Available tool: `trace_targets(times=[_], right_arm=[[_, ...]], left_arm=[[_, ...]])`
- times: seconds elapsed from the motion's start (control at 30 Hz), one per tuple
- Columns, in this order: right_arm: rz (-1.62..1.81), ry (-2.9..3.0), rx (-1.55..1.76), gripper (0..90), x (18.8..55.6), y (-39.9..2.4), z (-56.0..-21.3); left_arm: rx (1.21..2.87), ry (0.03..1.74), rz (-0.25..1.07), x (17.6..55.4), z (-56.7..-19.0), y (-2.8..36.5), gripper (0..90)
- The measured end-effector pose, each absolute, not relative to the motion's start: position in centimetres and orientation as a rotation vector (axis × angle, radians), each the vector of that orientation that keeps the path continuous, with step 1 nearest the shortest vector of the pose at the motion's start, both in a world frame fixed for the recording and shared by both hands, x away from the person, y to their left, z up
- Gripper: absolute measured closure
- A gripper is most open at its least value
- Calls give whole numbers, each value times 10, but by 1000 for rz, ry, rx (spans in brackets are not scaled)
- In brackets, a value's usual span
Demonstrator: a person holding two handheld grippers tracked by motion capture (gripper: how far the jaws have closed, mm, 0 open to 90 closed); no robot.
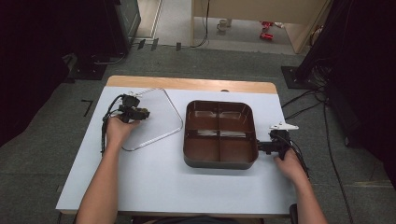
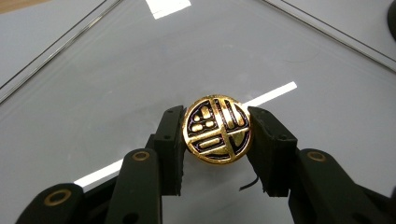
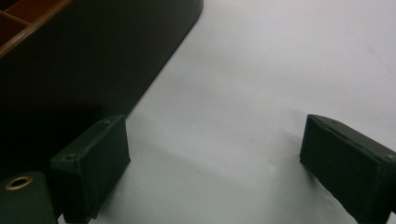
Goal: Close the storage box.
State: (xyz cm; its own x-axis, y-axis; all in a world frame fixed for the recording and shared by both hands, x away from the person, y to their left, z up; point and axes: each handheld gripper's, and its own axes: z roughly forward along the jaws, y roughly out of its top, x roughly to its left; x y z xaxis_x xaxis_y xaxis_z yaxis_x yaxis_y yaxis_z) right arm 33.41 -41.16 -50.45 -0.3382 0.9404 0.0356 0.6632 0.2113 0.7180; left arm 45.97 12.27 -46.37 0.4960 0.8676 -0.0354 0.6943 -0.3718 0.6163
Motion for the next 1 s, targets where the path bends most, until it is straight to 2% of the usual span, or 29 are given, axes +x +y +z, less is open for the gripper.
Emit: trace_targets(times=[0.6,1.0], right_arm=[[913,2082,1487,77,334,-412,-505],[913,2082,1487,77,334,-412,-505]], left_arm=[[2109,1229,353,448,-428,140,595],[2049,1122,343,436,-399,125,596]])
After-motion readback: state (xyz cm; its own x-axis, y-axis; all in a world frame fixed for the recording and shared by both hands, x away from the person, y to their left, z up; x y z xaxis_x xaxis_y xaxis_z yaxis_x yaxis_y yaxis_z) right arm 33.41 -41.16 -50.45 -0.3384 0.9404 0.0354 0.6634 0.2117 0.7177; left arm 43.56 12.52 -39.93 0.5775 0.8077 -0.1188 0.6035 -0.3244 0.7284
